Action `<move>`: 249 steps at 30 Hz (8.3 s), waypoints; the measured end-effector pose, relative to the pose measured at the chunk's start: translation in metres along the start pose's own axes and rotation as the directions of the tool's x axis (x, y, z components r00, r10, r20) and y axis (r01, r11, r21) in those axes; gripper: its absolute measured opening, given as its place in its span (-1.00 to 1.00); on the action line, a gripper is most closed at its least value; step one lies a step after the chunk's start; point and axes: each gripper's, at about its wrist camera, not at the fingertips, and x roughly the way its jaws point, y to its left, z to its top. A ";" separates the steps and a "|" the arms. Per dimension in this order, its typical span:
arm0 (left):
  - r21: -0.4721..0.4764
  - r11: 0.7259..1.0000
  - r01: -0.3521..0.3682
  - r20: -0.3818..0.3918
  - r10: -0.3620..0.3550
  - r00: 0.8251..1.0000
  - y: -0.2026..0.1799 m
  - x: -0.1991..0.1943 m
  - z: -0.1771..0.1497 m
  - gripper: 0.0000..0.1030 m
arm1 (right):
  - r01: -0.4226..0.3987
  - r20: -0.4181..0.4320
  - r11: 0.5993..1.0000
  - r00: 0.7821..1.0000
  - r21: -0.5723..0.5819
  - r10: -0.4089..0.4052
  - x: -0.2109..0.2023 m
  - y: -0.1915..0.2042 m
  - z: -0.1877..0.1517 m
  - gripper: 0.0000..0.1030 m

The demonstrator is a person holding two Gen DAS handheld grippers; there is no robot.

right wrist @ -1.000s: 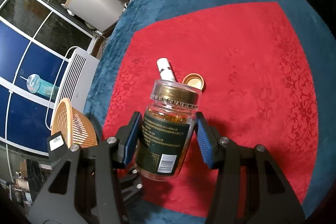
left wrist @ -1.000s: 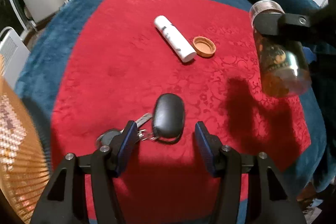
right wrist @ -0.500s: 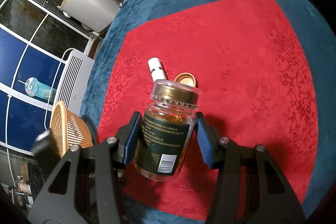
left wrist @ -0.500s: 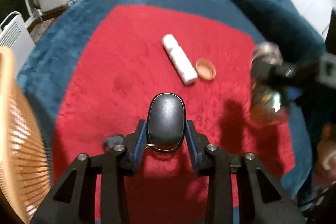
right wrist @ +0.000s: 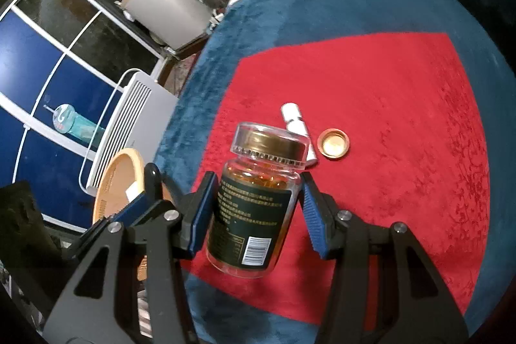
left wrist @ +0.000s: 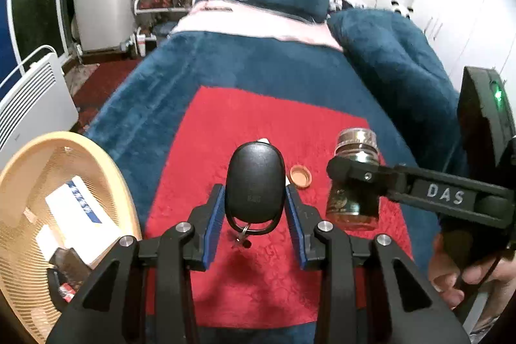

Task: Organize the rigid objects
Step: 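Carry the jar and car key in both grippers over the orange basket, then open both grippers to drop the jar and car key into the basket, then move both open grippers back over the white tube and gold lid, then grasp the gold lid with the right gripper while the left gripper grasps the white tube, then carry the lid and white tube in both grippers over the orange basket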

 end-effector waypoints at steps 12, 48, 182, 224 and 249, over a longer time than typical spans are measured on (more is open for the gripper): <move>-0.113 0.991 -0.073 0.144 0.089 0.986 0.060 -0.074 0.012 -0.27 | -0.070 0.015 0.988 0.997 -0.138 0.072 -0.004 0.082 0.001 0.01; -0.457 0.863 -0.214 0.080 0.280 0.957 0.210 -0.118 -0.074 -0.27 | -0.183 -0.230 0.897 0.969 -0.402 0.095 0.072 0.227 -0.079 0.02; 0.028 0.993 -0.119 -0.270 0.122 0.955 -0.012 0.124 -0.014 0.99 | 0.323 -0.243 0.945 0.913 -0.057 -0.327 0.135 -0.084 0.030 0.14; -0.030 0.999 -0.019 -0.238 0.011 0.971 -0.023 0.134 -0.019 -0.54 | 0.165 -0.144 0.986 0.977 0.028 -0.160 0.056 -0.082 -0.028 -0.21; -0.096 0.995 -0.038 -0.063 0.032 0.998 0.011 0.020 -0.025 -0.53 | 0.145 -0.054 0.984 0.987 -0.100 -0.151 0.011 -0.015 -0.039 -0.21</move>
